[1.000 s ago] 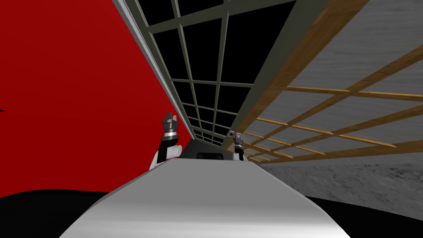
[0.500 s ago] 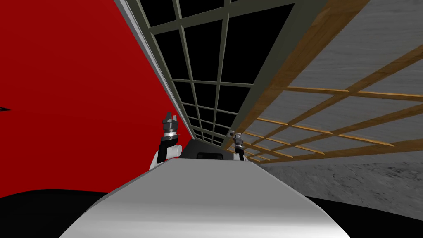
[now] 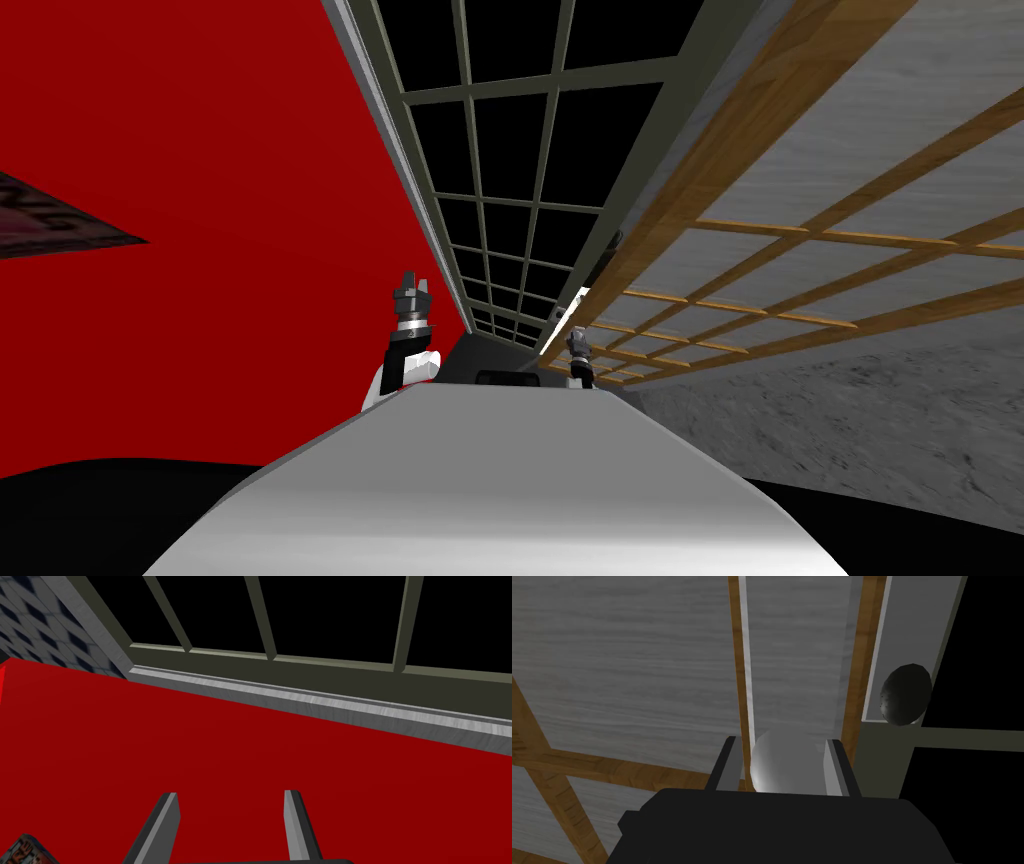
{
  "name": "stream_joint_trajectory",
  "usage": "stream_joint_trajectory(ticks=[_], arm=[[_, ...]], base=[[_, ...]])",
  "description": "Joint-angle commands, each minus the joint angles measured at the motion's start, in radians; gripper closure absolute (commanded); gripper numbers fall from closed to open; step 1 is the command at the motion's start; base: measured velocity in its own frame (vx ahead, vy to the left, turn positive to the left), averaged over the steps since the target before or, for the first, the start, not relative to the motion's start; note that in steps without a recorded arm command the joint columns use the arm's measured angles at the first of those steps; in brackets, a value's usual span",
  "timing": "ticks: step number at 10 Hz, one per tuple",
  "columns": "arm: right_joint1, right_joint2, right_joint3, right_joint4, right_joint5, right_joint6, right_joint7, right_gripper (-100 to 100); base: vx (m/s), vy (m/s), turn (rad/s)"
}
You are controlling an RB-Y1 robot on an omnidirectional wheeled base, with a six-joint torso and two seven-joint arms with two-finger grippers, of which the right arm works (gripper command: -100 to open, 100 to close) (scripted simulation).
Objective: Pull the door open
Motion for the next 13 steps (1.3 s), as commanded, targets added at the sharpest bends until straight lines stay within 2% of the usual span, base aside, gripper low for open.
stream_joint_trajectory(ticks=[1,2,3,5,7,10,11,13], arm=[[0.033,-0.001,-0.009,-0.020,-0.002,0.031,-0.007,100],[0.033,-0.001,-0.009,-0.020,-0.002,0.031,-0.007,100],[0.050,-0.008,-0.011,-0.011,-0.008,0.032,-0.037,100],[0.067,-0.017,-0.012,-0.002,-0.013,0.033,-0.070,100],[0.067,-0.017,-0.012,-0.002,-0.013,0.033,-0.070,100],[0.095,-0.030,-0.014,0.014,-0.023,0.034,-0.126,100],[0.084,-0.034,0.011,-0.007,-0.002,0.027,-0.116,-100],[0.077,-0.050,0.039,-0.017,0.019,0.013,-0.126,-100]], base=[[-0.141,0.036,-0.044],[-0.075,0.020,-0.021],[-0.096,0.010,-0.035],[-0.118,0.032,-0.055],[-0.079,0.023,-0.020],[-0.089,0.016,-0.073],[-0.157,-0.037,0.093],[-0.223,-0.071,0.132]])
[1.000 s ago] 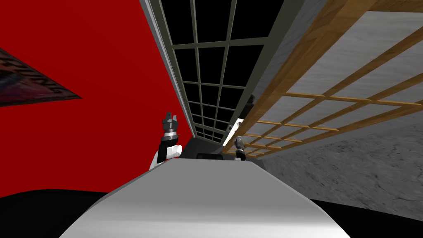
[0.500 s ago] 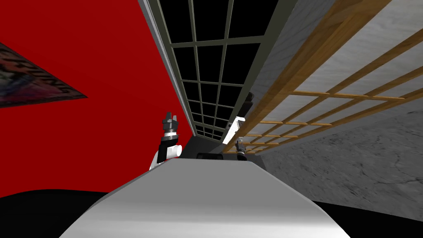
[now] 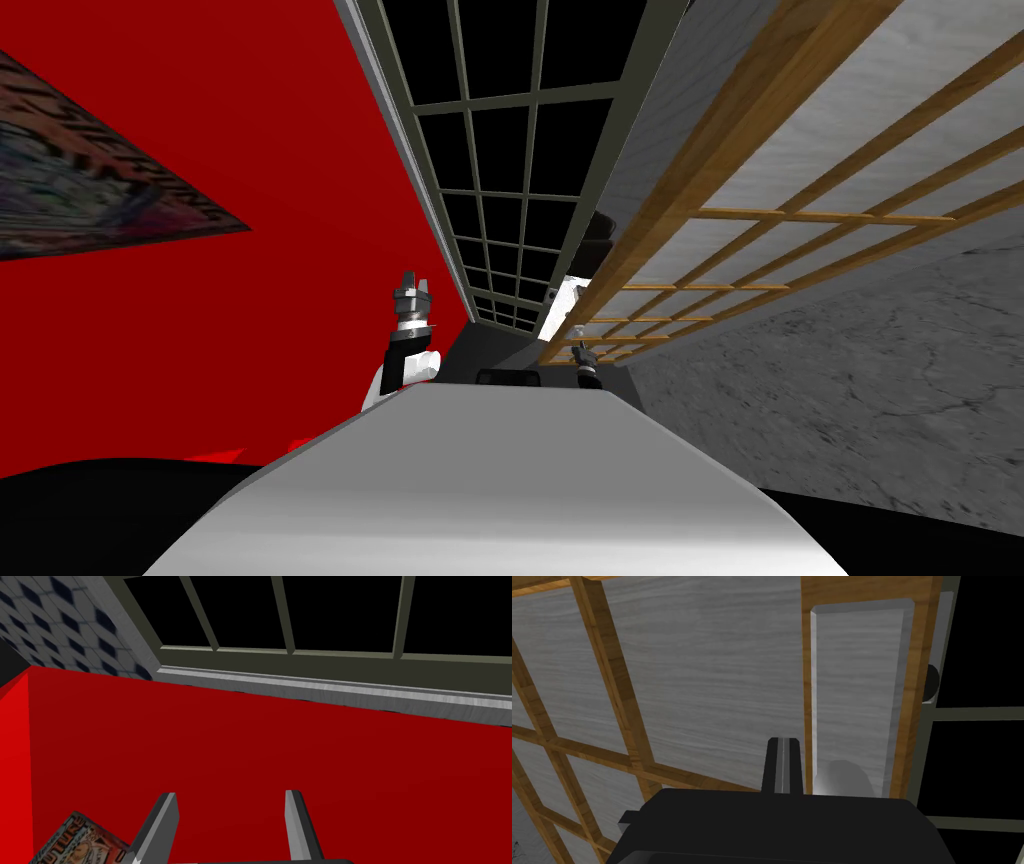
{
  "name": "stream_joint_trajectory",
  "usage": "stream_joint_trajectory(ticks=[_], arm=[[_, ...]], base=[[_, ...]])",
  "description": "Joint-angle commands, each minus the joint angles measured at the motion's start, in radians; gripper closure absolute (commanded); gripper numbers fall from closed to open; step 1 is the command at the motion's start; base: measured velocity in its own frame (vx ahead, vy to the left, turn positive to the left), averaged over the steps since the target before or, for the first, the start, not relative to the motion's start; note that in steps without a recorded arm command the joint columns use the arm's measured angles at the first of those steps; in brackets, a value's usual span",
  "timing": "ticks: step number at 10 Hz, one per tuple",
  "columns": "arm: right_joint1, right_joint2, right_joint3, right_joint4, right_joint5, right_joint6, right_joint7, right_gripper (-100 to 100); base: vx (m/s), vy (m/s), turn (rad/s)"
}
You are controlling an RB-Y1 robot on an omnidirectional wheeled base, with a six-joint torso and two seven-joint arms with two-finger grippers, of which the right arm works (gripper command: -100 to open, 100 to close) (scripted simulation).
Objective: Pull the door open
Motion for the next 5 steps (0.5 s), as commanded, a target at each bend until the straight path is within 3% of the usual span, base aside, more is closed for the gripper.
stream_joint_trajectory(ticks=[1,5], arm=[[-0.008,-0.015,0.025,-0.004,0.019,-0.019,-0.008,-100],[-0.025,-0.050,0.094,-0.027,0.071,-0.054,-0.032,-100]], base=[[-0.201,-0.097,0.086],[-0.207,-0.073,0.122]])
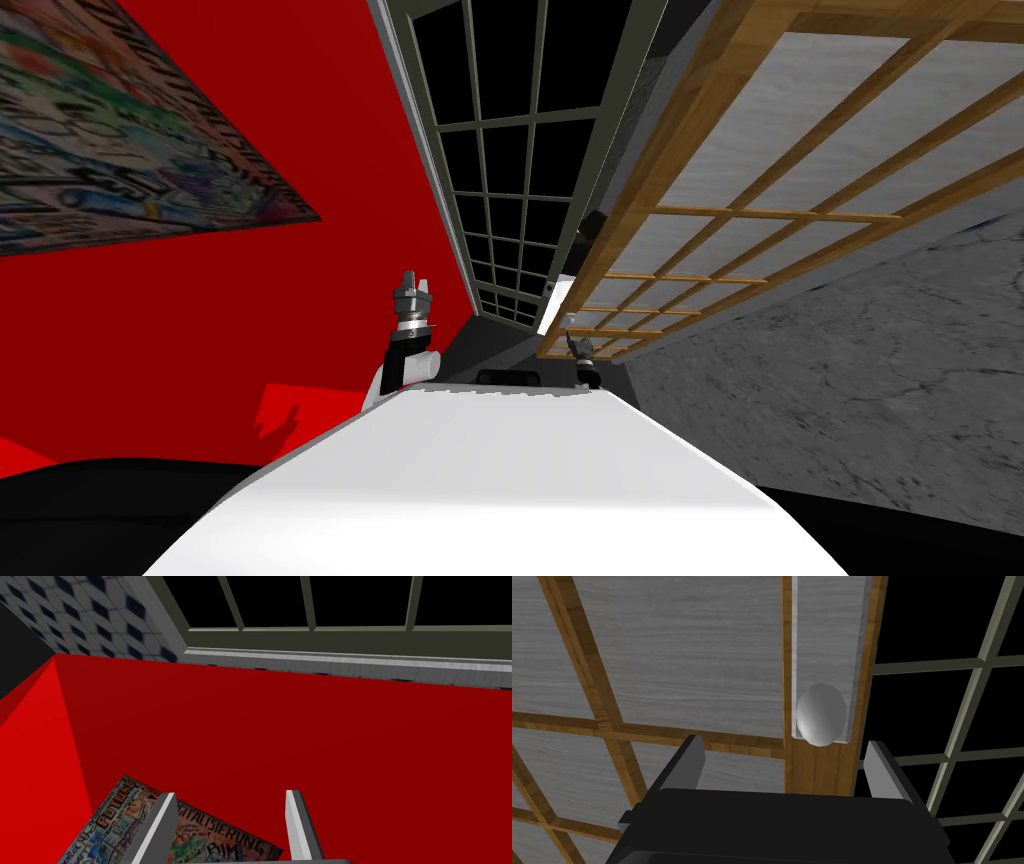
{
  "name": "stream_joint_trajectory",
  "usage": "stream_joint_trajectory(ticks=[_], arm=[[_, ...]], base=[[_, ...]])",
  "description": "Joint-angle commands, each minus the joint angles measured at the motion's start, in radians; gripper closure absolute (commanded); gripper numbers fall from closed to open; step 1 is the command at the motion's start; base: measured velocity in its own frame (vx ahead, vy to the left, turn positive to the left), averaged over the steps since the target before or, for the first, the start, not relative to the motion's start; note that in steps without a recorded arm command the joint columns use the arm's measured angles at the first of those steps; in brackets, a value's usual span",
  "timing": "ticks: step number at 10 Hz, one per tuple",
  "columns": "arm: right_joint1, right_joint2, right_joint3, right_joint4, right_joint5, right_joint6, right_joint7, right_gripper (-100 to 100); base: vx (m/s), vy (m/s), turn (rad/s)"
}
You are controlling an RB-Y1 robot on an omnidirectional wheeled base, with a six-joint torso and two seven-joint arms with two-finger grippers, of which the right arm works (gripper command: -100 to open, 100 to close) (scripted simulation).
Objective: Pull the door open
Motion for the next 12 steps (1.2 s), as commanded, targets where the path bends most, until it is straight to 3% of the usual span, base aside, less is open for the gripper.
stream_joint_trajectory(ticks=[1,4,5,12], arm=[[-0.009,-0.010,0.026,-0.011,0.020,-0.011,-0.008,-100],[-0.017,-0.024,0.057,-0.021,0.043,-0.027,-0.019,-100],[-0.021,-0.023,0.046,-0.003,0.035,-0.030,-0.012,-100],[-0.025,-0.046,0.012,0.011,0.014,-0.037,-0.021,-100]], base=[[-0.208,-0.084,0.113],[-0.169,-0.034,0.078],[-0.078,-0.023,0.024],[0.181,0.003,0.070]])
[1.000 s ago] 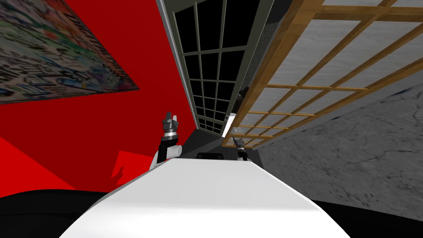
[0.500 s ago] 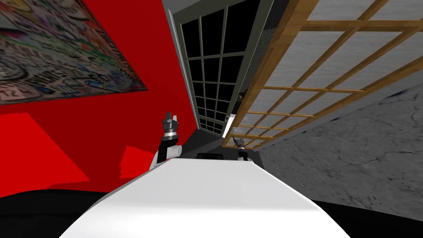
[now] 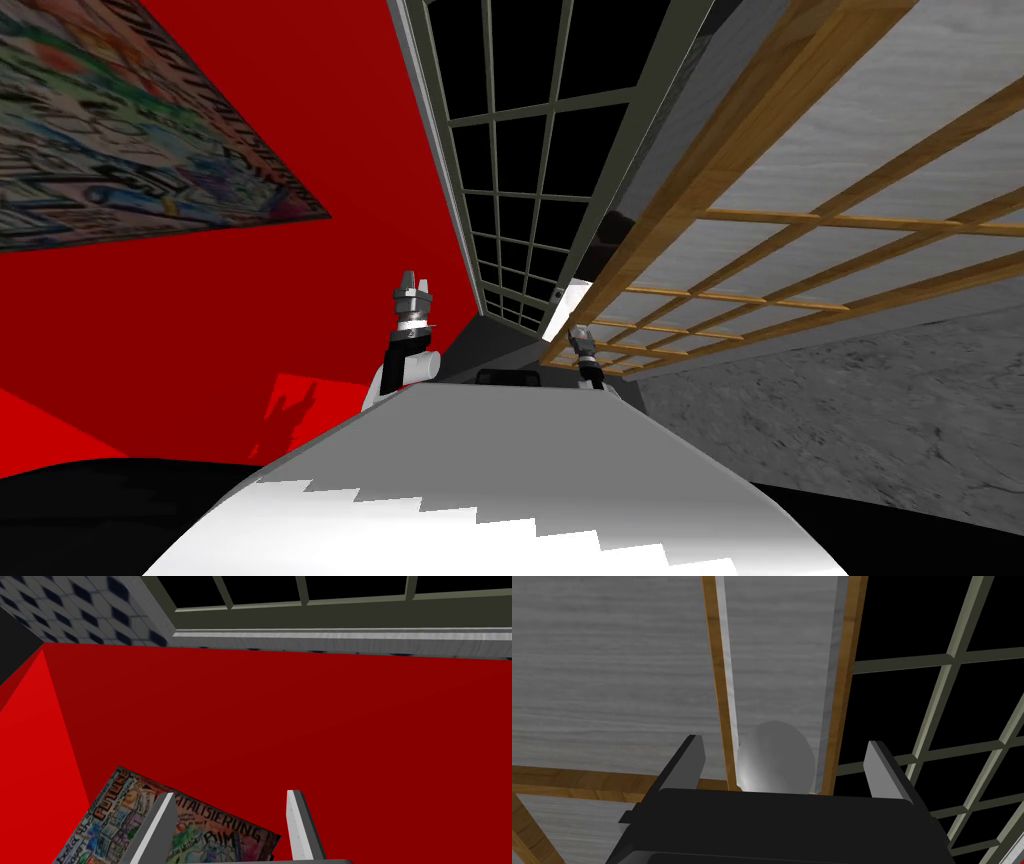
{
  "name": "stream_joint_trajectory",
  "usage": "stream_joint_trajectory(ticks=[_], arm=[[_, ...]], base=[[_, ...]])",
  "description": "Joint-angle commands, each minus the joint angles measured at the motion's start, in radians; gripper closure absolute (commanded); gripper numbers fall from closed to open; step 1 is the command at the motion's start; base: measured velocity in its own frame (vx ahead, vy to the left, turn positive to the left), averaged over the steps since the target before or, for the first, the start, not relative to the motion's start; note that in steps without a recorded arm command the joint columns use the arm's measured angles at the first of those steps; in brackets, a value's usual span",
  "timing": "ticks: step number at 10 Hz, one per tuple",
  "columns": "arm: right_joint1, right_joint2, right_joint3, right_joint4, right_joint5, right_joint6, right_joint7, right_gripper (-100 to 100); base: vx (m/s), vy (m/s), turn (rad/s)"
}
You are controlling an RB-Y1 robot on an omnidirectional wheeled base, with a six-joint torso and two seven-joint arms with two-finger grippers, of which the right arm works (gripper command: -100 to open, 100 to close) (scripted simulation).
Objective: Pull the door open
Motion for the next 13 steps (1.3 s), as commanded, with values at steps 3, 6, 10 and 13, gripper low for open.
stream_joint_trajectory(ticks=[3,6,10,13], arm=[[0.000,0.000,0.000,0.000,0.000,0.000,0.000,100],[0.000,0.000,0.000,0.000,0.000,0.000,0.000,100],[0.002,-0.005,0.015,-0.002,-0.035,0.001,-0.066,100],[0.004,-0.010,0.029,-0.004,-0.067,0.000,-0.125,100]], base=[[0.012,-0.002,0.000],[-0.012,-0.001,0.002],[-0.033,-0.019,0.061],[-0.052,-0.014,0.070]])
